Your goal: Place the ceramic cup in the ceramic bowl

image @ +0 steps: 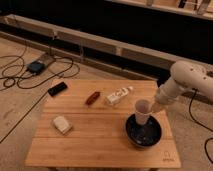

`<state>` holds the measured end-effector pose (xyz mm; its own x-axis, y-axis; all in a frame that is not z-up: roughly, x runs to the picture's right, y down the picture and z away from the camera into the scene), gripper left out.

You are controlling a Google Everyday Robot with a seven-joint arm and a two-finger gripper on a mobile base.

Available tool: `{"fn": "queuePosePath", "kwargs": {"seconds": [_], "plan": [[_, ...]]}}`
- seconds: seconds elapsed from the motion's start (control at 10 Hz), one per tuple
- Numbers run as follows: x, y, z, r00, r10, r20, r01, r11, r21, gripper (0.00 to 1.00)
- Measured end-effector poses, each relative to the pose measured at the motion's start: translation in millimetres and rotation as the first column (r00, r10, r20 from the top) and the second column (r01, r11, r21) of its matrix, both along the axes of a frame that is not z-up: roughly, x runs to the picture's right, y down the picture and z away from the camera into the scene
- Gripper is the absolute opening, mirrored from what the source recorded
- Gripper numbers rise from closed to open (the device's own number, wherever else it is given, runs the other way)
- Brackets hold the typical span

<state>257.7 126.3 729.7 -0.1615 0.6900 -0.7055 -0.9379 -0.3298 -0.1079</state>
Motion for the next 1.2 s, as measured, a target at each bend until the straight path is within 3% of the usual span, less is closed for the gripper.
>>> {"fn": "queuePosePath", "kwargs": {"seconds": [0.3, 0.9, 1.1, 1.2], "plan": [[10.4, 26.2, 8.4, 0.999, -0.003, 0.037, 0.003, 1.0, 0.001, 0.04], [13.4, 48.9, 28.5, 0.994, 0.023, 0.108, -0.026, 0.9992, 0.03, 0.64], [14.8, 50.9, 28.9, 0.992, 0.021, 0.121, -0.026, 0.999, 0.037, 0.79], [15.8, 52.5, 28.3, 0.992, 0.018, 0.128, -0.023, 0.9989, 0.04, 0.8]]}}
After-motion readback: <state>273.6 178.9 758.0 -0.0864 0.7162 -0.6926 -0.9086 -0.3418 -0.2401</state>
